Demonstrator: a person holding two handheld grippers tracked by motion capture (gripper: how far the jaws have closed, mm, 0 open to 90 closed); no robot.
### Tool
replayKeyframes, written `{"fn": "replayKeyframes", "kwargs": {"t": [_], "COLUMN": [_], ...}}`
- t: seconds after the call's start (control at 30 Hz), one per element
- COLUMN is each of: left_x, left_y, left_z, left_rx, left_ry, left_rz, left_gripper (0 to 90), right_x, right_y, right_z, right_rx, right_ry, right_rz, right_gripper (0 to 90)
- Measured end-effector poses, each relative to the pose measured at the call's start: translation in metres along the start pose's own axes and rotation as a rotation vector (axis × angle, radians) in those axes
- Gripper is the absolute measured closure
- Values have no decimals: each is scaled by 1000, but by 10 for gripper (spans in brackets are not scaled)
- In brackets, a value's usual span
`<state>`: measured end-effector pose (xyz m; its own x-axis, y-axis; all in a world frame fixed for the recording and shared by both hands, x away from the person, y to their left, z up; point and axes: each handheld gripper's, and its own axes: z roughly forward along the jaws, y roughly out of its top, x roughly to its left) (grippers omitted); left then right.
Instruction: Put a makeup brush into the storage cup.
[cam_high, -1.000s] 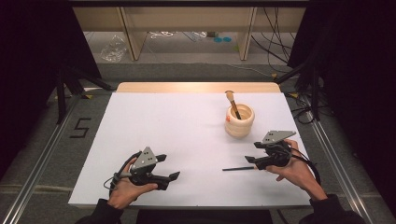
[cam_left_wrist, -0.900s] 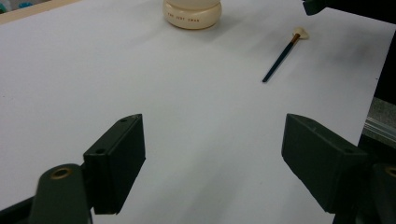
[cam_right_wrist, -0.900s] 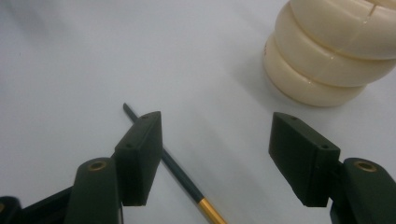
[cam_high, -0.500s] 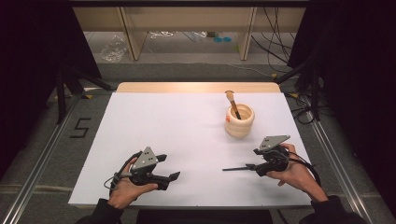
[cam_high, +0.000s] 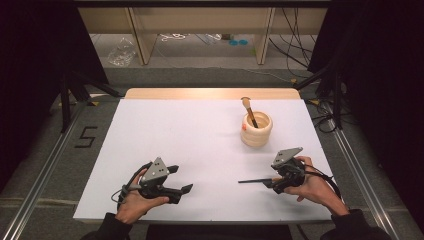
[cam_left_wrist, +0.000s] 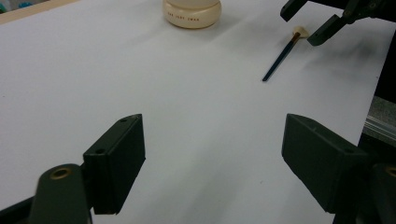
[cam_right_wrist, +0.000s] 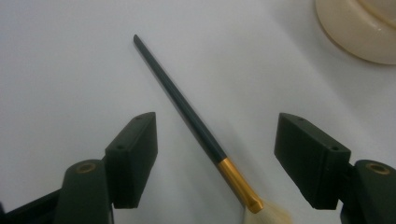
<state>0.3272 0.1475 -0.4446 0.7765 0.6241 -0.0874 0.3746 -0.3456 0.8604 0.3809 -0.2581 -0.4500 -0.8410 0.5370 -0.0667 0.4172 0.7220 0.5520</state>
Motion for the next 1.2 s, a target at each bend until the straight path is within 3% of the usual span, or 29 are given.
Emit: {"fn": "replayKeyframes", "kwargs": {"t": [0.17,0.43,0.63,0.8,1.2], "left_x": [0,-1,-1,-1,-1], "left_y": [0,0,0,0,0], "left_z": [0,0,0,1,2], "left_rx": [0,7,8,10,4], "left_ry": [-1,8,4,2,-1], "left_rz": [0,0,5,5,5], "left_gripper": [215,215,215,215,215], "right_x": [0,1,-1,-4,-13], "right_y": [0,0,1,4,9], "right_z": [2,4,6,8,11], "right_rx": [-7,41,79,114,163], "right_ry": [3,13,32,51,77], "right_rz": [-12,-21,-51,-77,-73], "right_gripper": [261,221,290,435,556]}}
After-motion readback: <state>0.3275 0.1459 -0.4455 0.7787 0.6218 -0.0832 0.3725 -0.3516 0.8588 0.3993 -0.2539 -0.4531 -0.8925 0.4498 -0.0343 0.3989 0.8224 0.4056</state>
